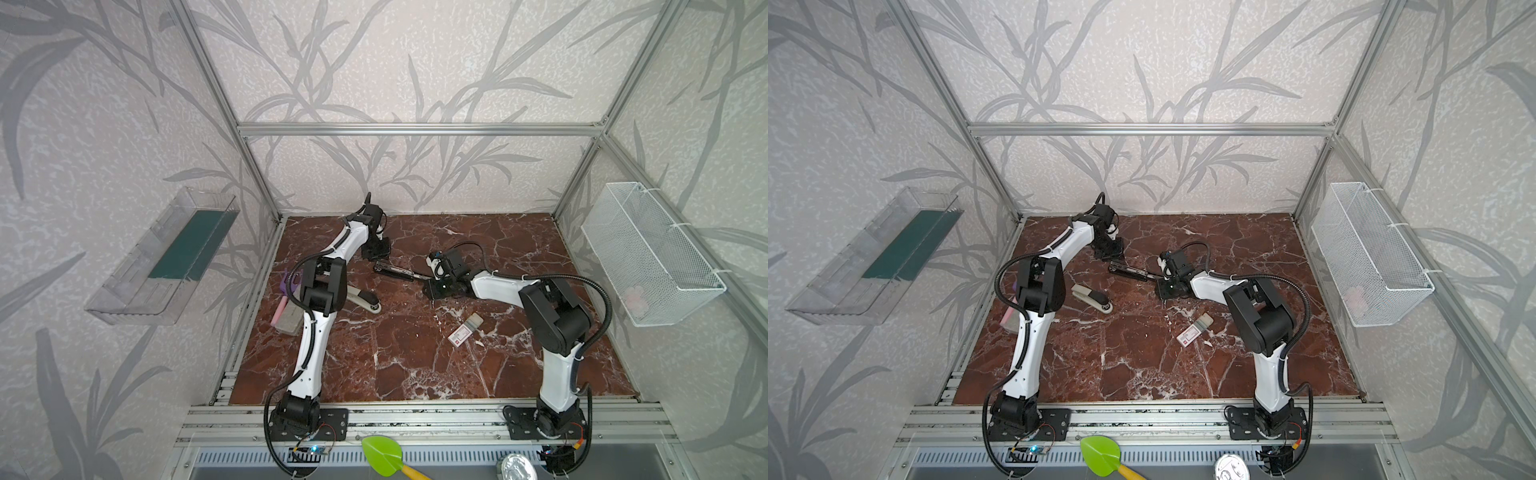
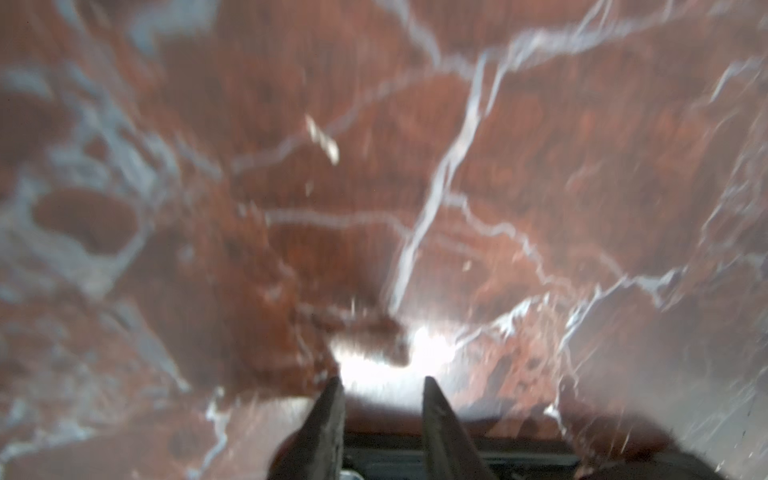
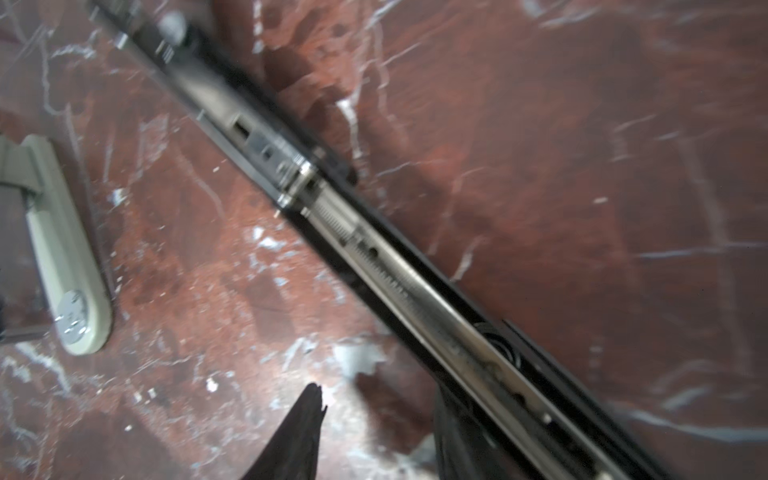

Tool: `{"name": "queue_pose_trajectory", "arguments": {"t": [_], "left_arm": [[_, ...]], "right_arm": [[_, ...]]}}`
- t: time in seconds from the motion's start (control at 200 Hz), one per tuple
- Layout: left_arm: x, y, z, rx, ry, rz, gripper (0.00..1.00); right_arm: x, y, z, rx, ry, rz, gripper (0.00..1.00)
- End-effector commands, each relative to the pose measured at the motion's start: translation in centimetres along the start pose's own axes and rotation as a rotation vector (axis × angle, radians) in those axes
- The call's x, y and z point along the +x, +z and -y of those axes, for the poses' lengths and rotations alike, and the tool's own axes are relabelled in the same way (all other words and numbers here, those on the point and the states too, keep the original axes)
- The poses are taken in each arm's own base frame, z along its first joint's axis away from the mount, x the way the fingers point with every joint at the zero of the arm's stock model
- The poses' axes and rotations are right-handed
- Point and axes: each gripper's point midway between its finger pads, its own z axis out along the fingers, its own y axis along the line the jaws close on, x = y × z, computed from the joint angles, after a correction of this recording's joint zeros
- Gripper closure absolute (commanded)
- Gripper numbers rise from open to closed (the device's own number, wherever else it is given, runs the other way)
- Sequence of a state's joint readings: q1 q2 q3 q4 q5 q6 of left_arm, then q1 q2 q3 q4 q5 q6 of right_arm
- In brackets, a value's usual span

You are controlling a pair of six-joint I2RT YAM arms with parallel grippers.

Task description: Load the staples into the stapler

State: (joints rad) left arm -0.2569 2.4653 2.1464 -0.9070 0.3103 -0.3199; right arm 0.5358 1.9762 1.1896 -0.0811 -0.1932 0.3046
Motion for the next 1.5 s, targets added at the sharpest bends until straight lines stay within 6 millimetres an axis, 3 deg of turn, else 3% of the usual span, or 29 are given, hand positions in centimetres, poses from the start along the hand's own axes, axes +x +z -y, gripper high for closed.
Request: {"name": "queue_pose_trajectory", "arguments": {"t": [0.0,0.265,0.43,0.59,0.93,1.1,1.28,1.495], "left_arm": [[3.5,-1.3,2.0,0.043,0.046,-0.072,0.69],[11.0,-0.6,5.2,0.081,0.101,-0.145,0.70],[15.6,0.3,7.1,0.113,0.118,-0.206,0.71],[18.5,0.5,8.4,0.132,0.127,-0.230,0.72],[22.6,0.7,11.9,0.207,0.158,-0.249,0.72],[23.5,0.4,12.9,0.220,0.193,-0.257,0.72],[23.3,-1.5,11.5,0.169,0.199,-0.193,0.70],[22.4,-4.8,9.5,0.133,0.157,-0.058,0.66]], "right_arm": [[-1.1,-0.3,1.6,0.040,0.028,0.013,0.54],[-3.3,-0.3,3.3,0.032,0.077,0.028,0.51],[-4.1,-0.1,2.7,-0.014,0.105,0.016,0.50],[-4.2,0.3,1.5,-0.081,0.136,-0.010,0.50],[-1.8,0.1,-1.1,-0.162,0.156,-0.074,0.50],[-0.8,-0.9,-1.4,-0.150,0.142,-0.099,0.50],[-0.8,-5.0,0.1,-0.060,0.093,-0.068,0.52],[2.4,-10.9,3.2,0.083,0.055,-0.093,0.56]]}}
